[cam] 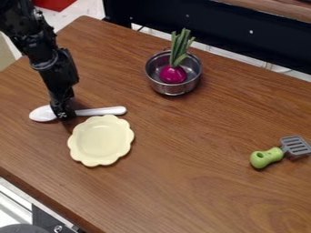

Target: Place the white spoon on top of the silver pot

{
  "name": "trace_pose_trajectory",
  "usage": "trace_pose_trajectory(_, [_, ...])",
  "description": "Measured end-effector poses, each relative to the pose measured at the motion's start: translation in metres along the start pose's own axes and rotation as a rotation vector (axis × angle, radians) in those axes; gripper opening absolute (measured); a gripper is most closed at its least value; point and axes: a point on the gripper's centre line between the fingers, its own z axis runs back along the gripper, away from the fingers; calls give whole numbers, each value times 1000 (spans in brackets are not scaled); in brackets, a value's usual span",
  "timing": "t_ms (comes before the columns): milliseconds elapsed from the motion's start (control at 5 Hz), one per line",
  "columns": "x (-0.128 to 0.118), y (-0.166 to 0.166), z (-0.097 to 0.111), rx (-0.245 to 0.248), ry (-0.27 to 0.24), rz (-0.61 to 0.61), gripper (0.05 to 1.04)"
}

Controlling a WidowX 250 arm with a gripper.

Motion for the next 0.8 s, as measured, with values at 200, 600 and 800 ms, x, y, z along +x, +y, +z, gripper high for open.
trace_pose_trajectory(200, [0, 0, 0, 0, 1, -3, 394])
trace_pose_trajectory(600, [1, 1, -1, 3, -15, -1, 79])
trace_pose_trajectory(800, [2, -6, 2, -57, -39, 37, 77])
